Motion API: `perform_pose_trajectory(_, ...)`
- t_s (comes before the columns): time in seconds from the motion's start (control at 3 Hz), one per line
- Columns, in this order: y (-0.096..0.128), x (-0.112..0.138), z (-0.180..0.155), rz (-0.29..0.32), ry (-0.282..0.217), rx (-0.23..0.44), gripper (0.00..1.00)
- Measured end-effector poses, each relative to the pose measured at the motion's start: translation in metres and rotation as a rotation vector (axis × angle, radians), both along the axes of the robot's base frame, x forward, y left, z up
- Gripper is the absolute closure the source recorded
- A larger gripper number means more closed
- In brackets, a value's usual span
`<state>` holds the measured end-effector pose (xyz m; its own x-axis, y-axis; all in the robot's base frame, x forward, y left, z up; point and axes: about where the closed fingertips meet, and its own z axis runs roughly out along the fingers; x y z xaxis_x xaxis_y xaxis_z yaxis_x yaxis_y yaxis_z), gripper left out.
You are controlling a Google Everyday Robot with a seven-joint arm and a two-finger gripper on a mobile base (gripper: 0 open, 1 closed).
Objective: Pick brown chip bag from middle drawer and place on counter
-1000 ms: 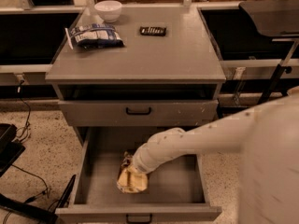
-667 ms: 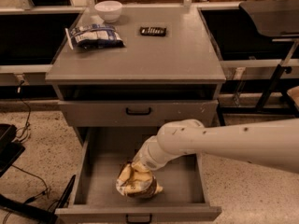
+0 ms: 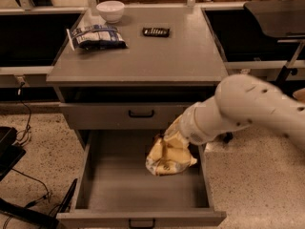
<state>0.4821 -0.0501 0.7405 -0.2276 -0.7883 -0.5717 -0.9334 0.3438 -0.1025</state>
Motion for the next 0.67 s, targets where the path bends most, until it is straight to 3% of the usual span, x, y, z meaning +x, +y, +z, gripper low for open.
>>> perform_pose_trajectory(0.33, -0.044, 0.024, 0.075, -0.042, -0.033, -0.042, 1.00)
perform_pose_trajectory(0.67, -0.080, 0.036, 0.165, -0.095, -0.032, -0.094, 1.00)
